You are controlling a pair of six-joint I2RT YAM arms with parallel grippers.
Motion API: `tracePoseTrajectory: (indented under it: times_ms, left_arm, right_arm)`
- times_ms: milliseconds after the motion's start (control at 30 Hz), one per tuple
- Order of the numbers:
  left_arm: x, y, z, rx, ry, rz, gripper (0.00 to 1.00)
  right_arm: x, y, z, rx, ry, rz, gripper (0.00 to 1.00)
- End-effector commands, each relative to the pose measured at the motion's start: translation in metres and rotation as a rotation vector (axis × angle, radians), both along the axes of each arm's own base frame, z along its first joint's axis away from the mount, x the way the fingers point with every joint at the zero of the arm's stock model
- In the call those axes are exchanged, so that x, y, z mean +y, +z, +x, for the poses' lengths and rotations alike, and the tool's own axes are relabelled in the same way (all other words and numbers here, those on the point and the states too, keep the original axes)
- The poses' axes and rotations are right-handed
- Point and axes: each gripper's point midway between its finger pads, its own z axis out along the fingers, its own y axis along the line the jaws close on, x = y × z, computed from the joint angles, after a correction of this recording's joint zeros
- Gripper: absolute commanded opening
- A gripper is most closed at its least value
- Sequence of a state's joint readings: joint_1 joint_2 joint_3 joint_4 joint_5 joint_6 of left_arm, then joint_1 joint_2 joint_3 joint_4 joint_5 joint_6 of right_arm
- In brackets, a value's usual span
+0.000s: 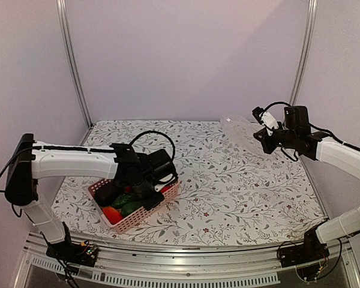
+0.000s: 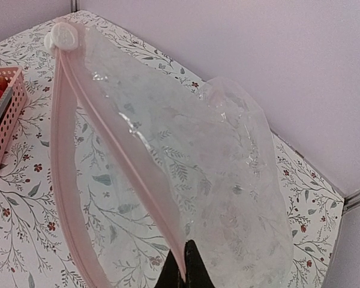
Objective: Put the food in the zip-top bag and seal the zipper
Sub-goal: Adjust the bin at the corner of the board.
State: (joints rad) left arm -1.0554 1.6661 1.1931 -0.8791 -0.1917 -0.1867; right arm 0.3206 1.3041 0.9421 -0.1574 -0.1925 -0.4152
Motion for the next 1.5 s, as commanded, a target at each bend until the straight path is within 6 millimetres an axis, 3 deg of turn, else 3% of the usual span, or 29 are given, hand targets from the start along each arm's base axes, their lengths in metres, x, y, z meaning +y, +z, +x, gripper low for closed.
tracePoseTrajectory:
  times_ms: [0, 133, 167, 400, 467, 533, 667, 733, 867, 1000, 1100, 1167, 1467]
  left_arm:
    - [-0.04, 0.013, 0.025, -0.029, 0.053, -0.109, 0.0]
    - [-0.069, 0.013, 0.058, -0.063, 0.169, -0.13, 0.0]
    - [-0.08, 0.021, 0.072, -0.084, 0.209, -0.154, 0.0]
    - [-0.107, 0.024, 0.148, -0.105, 0.456, -0.258, 0.0]
    - [-0.112, 0.027, 0.164, -0.101, 0.477, -0.295, 0.1]
    - [-0.116, 0.033, 0.174, -0.083, 0.483, -0.336, 0.29]
    - [-0.123, 0.062, 0.163, -0.069, 0.41, -0.408, 0.46]
    - [-0.112, 0.077, 0.154, -0.086, 0.394, -0.431, 0.49]
    - [-0.048, 0.077, 0.15, -0.152, 0.446, -0.375, 0.54]
    - [0.025, 0.067, 0.166, -0.197, 0.571, -0.331, 0.53]
    - [0.059, 0.061, 0.183, -0.229, 0.63, -0.336, 0.52]
    - [0.07, 0.057, 0.196, -0.235, 0.642, -0.349, 0.49]
    - [0.076, 0.028, 0.237, -0.179, 0.635, -0.331, 0.46]
  right_arm:
    - [0.001, -0.004, -0.003, 0.011, 0.001, 0.005, 0.0]
    - [-0.001, -0.004, -0.002, 0.01, -0.013, 0.0, 0.0]
    - [-0.002, -0.005, -0.001, 0.01, -0.017, -0.002, 0.0]
    - [-0.006, -0.006, 0.002, 0.009, -0.04, -0.011, 0.0]
    - [-0.006, -0.006, 0.002, 0.012, -0.04, -0.01, 0.0]
    - [-0.005, -0.007, 0.002, 0.013, -0.04, -0.011, 0.0]
    - [-0.006, -0.008, 0.002, 0.016, -0.044, -0.012, 0.0]
    - [-0.006, -0.008, 0.002, 0.017, -0.043, -0.012, 0.0]
    - [-0.007, -0.01, 0.003, 0.019, -0.048, -0.02, 0.0]
    - [-0.007, -0.011, 0.004, 0.022, -0.05, -0.023, 0.0]
    - [-0.007, -0.012, 0.004, 0.023, -0.047, -0.021, 0.0]
    - [-0.006, -0.013, 0.004, 0.026, -0.044, -0.02, 0.0]
    - [-0.005, -0.012, 0.003, 0.029, -0.041, -0.017, 0.0]
